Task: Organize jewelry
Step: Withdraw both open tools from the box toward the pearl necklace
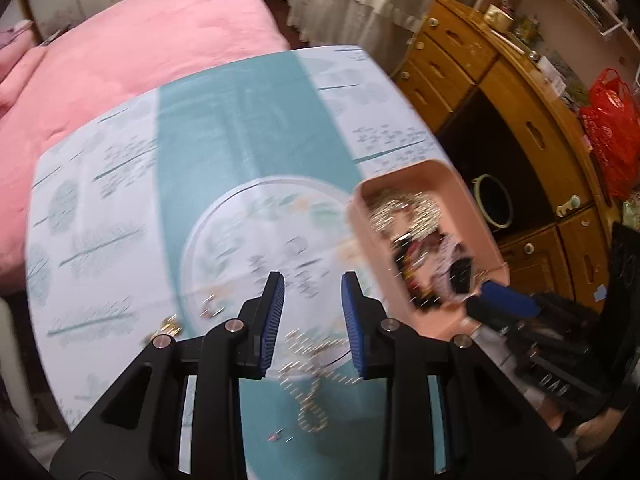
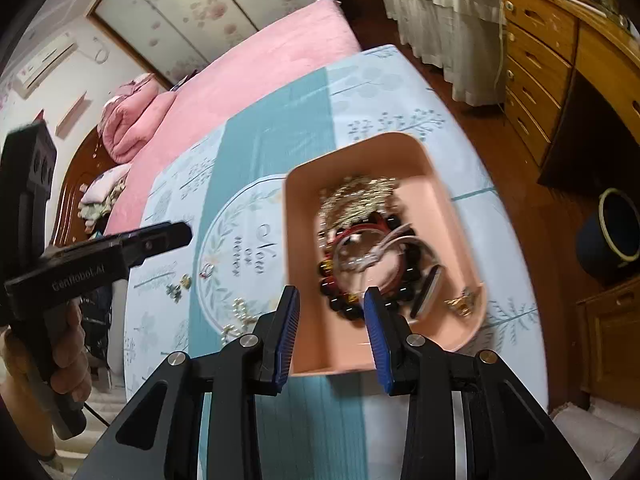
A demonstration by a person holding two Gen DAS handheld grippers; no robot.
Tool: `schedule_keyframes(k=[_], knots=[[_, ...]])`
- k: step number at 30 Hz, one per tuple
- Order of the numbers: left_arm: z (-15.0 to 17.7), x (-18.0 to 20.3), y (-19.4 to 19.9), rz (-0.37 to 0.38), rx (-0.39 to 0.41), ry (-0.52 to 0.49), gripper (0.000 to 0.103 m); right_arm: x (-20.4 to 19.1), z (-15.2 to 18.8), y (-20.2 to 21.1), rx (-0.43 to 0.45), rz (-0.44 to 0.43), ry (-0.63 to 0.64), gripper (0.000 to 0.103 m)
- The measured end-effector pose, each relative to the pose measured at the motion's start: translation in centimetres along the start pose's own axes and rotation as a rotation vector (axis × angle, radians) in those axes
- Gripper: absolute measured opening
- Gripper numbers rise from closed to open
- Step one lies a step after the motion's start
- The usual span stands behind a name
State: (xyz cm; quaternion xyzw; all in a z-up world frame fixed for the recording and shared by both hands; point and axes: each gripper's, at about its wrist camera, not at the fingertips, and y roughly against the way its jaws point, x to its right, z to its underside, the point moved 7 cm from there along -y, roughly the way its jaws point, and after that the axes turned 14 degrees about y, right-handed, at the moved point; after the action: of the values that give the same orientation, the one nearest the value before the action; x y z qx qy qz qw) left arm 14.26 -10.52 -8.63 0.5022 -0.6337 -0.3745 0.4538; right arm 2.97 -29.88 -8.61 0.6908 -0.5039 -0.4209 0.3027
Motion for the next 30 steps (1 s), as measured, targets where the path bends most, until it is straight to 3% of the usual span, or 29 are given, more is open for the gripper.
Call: schedule_keyframes(k=[12, 24, 30], knots=[[6.0, -10.0, 1.8, -0.079, -0.022, 0.129, 0.026, -8.7, 2.1, -0.6, -0.041, -0.034, 0.173, 0.034], [12.2, -13.6, 0.1, -0.062, -0.119, 0.194, 0.026, -14.1, 6.3, -5.0, -0.155, -0.049, 0.328, 0.039], [14.4, -13.4, 0.1, -0.026, -0.148, 0.191, 0.026, -14.5, 6.2, -6.6, -0.145, -0.008, 0.389, 0.063]])
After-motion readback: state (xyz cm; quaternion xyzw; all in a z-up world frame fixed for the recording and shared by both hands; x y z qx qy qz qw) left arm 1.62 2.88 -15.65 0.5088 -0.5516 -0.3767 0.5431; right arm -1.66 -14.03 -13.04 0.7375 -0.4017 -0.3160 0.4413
